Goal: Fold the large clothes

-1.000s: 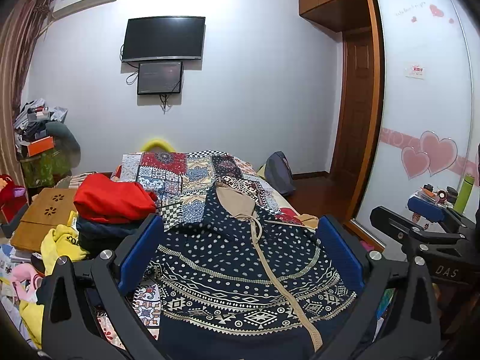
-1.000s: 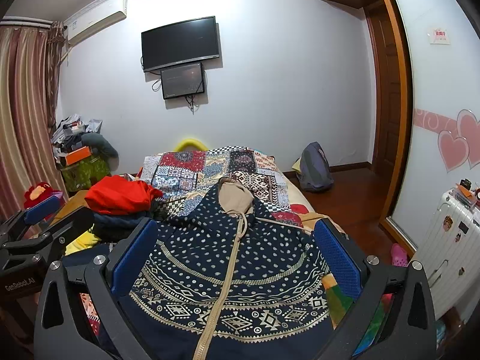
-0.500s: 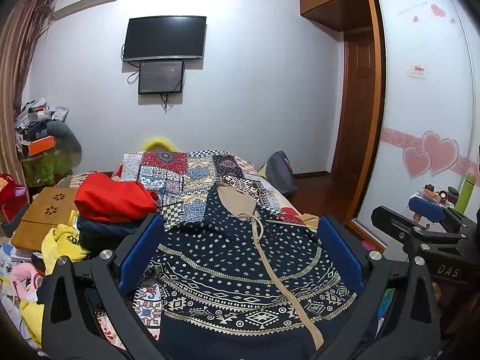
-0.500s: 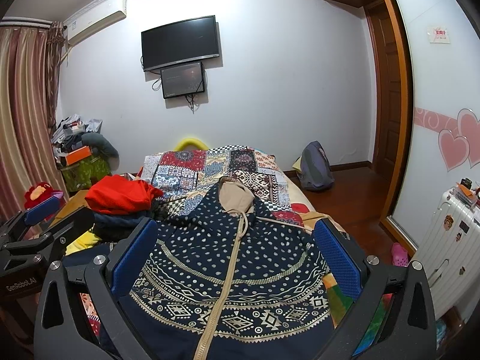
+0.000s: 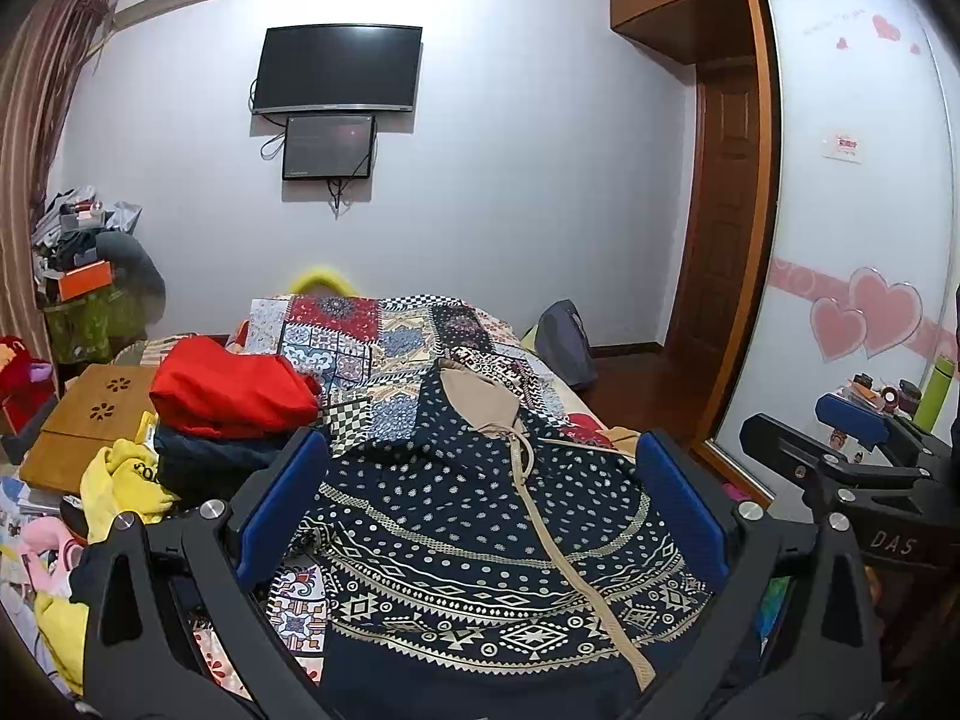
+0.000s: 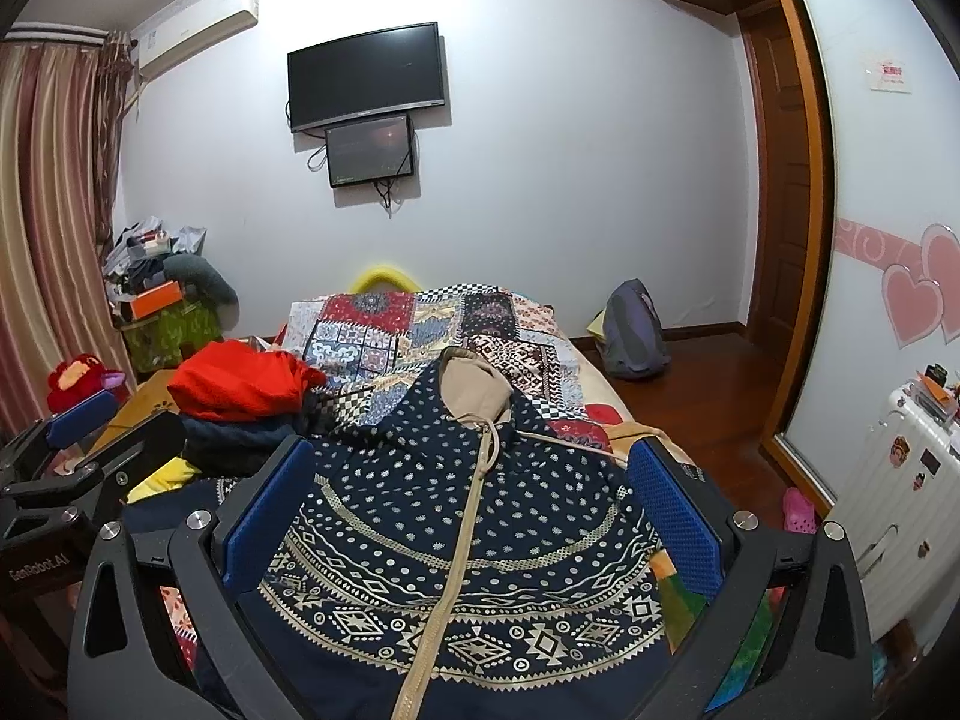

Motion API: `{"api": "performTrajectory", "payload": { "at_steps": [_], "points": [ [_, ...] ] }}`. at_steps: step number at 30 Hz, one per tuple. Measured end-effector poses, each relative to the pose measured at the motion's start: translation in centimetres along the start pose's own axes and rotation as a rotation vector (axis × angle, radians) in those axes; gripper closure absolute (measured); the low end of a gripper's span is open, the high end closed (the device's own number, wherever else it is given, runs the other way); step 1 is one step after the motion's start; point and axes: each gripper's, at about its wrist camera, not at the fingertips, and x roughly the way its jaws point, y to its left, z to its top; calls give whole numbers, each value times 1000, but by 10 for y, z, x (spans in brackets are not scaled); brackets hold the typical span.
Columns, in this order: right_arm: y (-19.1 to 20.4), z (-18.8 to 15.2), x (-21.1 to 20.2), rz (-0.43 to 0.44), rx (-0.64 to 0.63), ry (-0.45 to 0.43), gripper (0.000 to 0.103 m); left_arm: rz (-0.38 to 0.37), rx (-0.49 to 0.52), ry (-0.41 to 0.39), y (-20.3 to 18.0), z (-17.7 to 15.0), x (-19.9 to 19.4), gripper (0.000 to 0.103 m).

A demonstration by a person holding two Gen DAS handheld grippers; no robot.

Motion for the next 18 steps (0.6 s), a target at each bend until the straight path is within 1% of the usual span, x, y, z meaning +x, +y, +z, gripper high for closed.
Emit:
{"api": "performTrajectory", "payload": {
  "at_steps": [4, 8, 10, 12, 13, 14, 15, 16, 18],
  "points": [
    [4, 6, 11, 6, -5, 18, 0, 2, -18, 11, 14, 0, 8, 0],
    [9, 13, 28, 3, -15, 30, 0, 40, -48, 8, 41, 4, 19, 0],
    [12, 16, 36, -4, -26, 32, 0, 74, -65, 12, 60, 7, 25, 0],
    [16, 20, 45, -17, -41, 32, 0, 124, -86, 21, 87, 10, 33, 0],
    [17, 22, 50, -25, -49, 32, 0, 135, -93, 24, 94, 10, 35, 0],
    [18, 24, 55, -33, -57, 33, 0, 158, -118, 29, 112, 11, 39, 0],
    [20, 27, 62, -37, -65, 34, 0, 169, -130, 30, 120, 11, 40, 0],
    [22, 28, 67, -39, -72, 40, 0, 195, -158, 38, 139, 11, 43, 0],
    [24, 32, 81, -35, -82, 57, 0, 230, -191, 63, 165, 8, 49, 0]
  ]
}}
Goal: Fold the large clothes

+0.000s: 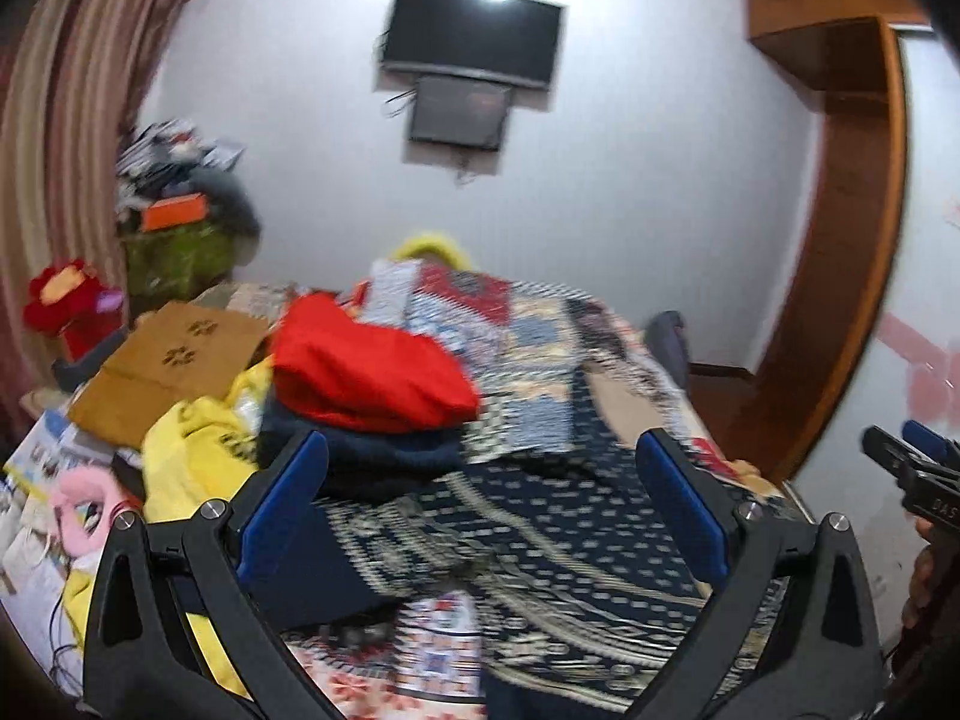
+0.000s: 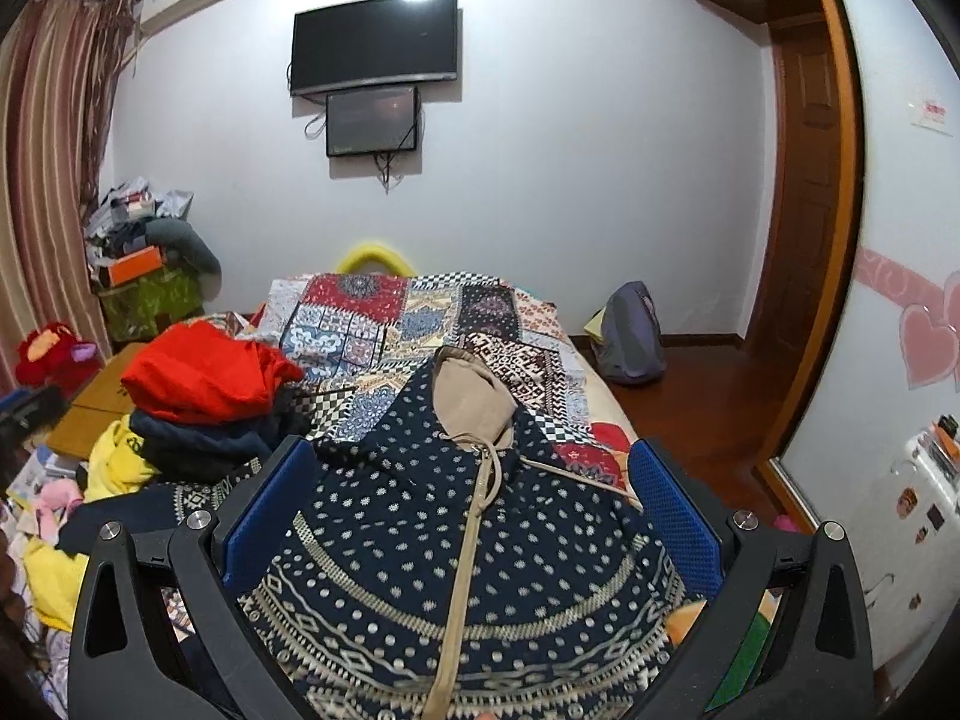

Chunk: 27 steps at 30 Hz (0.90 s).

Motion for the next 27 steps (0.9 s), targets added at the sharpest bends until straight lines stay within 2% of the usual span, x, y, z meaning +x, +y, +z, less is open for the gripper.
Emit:
{"api": "performTrajectory", "payload": {
  "at_steps": [4, 7, 14, 20, 23, 27],
  "points": [
    [5, 3, 29, 19, -2, 39, 0, 55, -65, 72, 48, -4, 22, 0],
    [11, -1, 51, 27, -2, 89, 0, 96, -140, 159, 90, -15, 43, 0],
    [16, -23, 100, 36, 14, 250, 0, 116, -402, 366, 187, -77, 87, 0],
    [10, -44, 129, 11, 86, 377, 0, 145, -582, 477, 246, -135, 109, 0],
    [7, -51, 140, 3, 106, 425, 0, 121, -718, 501, 272, -160, 113, 0],
    [3, -59, 151, -15, 126, 472, 0, 74, -838, 478, 294, -178, 114, 0]
  ]
}}
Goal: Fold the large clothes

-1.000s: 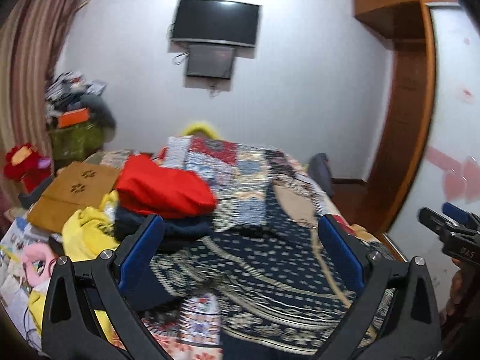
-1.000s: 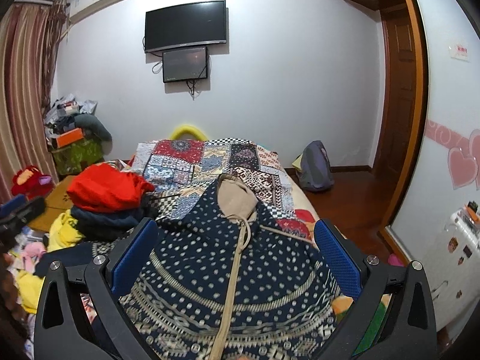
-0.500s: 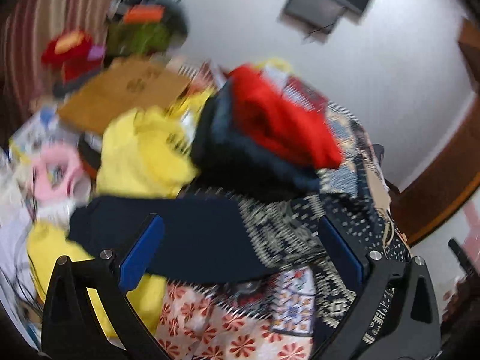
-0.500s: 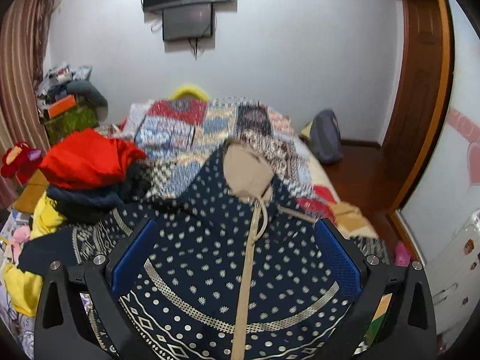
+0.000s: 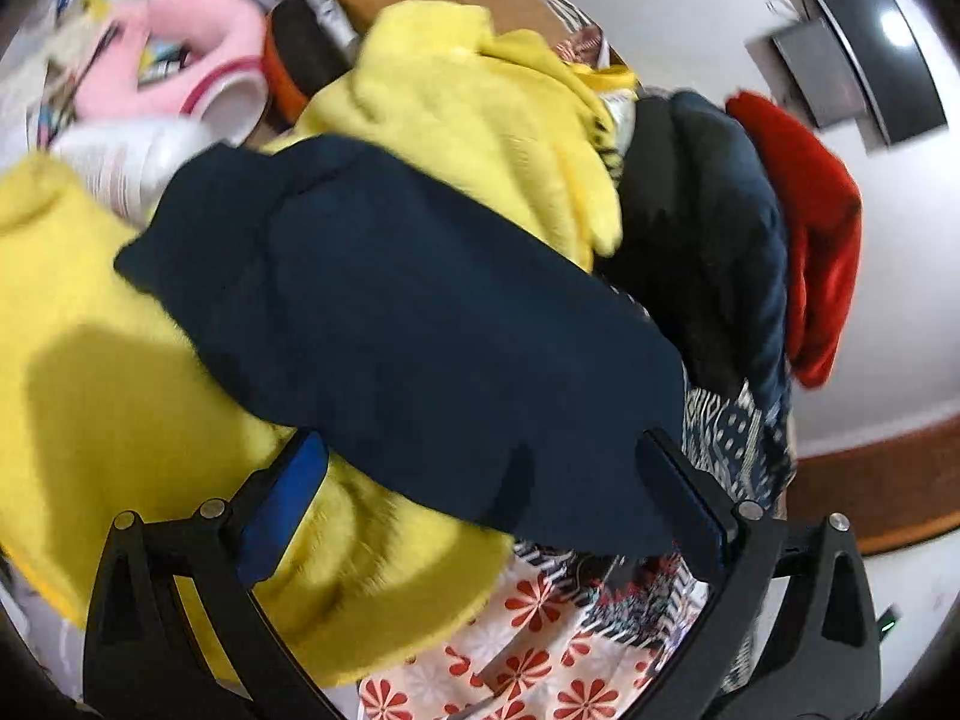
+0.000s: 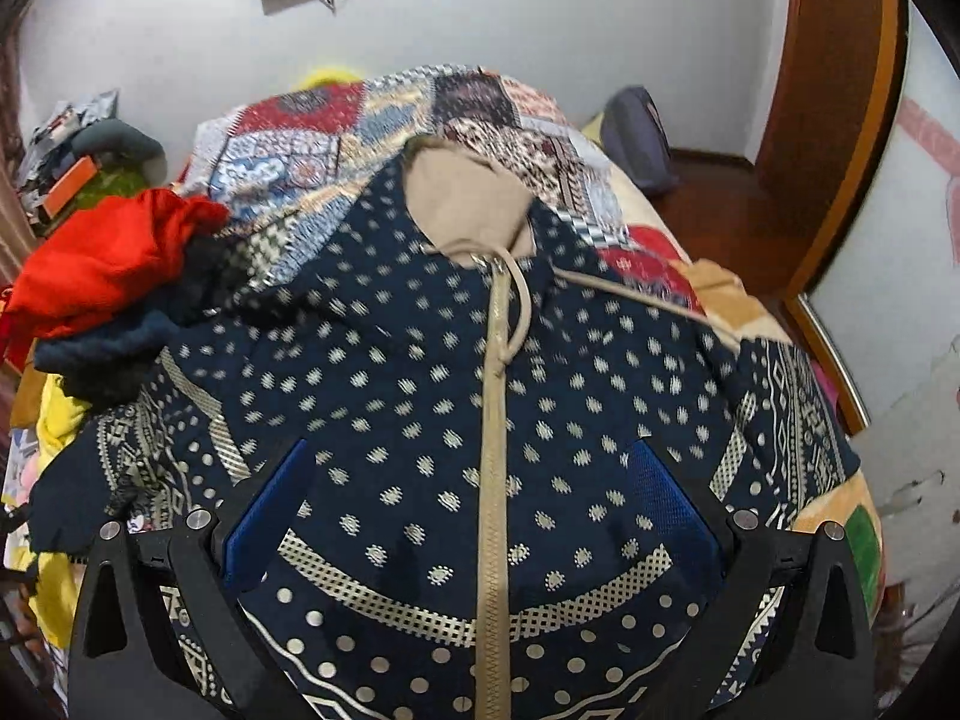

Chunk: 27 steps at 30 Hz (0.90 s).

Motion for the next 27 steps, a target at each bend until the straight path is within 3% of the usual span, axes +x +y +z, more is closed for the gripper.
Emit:
{"api": "performTrajectory", "payload": {
  "at_steps": [4, 8, 12, 14, 16, 18, 22, 27],
  "points": [
    [-5, -2, 11, 1, 32, 38, 0, -40, -59, -22, 13, 8, 6, 6],
    [-6, -3, 13, 4, 37, 45, 0, 33, -54, -74, 11, 17, 5, 22],
    [-5, -1, 6, -5, 26, 30, 0, 201, 3, -87, 1, 17, 5, 58],
    [-5, 0, 1, 3, 19, 19, 0, 225, 29, -110, -3, 14, 0, 67],
    [-5, 0, -5, 16, 17, 7, 0, 260, 60, -141, -10, 10, -9, 85],
    [-5, 0, -9, 29, 17, 0, 0, 303, 102, -185, -21, 9, -18, 96],
    [-9, -2, -17, 56, 11, -15, 0, 297, 199, -258, -53, 8, -41, 100],
    [-18, 0, -24, 85, 12, -28, 0, 209, 325, -319, -118, 7, -65, 101]
  ]
}}
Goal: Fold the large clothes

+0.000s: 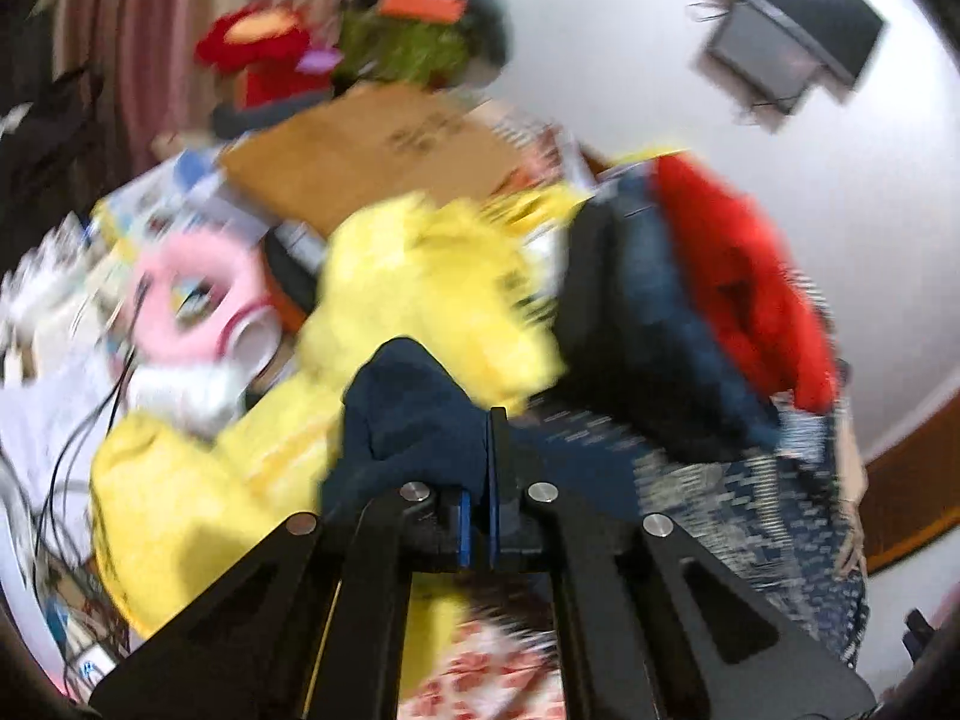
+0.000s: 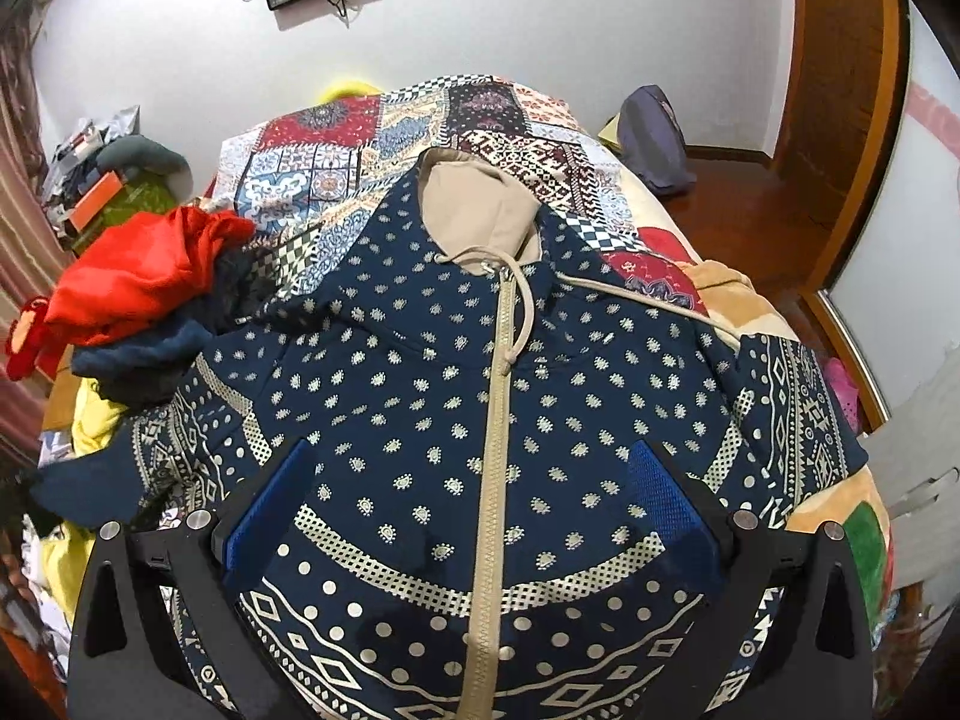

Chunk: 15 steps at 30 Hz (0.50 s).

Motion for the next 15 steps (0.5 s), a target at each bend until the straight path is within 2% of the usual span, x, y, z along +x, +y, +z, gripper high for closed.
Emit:
{"api": "performTrajectory", "payload": {
  "at_steps": [6, 9, 15],
  "points": [
    [-18, 6, -13, 23, 11, -36, 0, -179, 175, -129, -113, 30, -45, 101],
    [-31, 11, -18, 27, 17, -49, 0, -269, 271, -167, -175, 37, -62, 101],
    [-60, 13, -25, 41, 64, -60, 0, -430, 432, -138, -287, 18, -72, 101]
  ]
}}
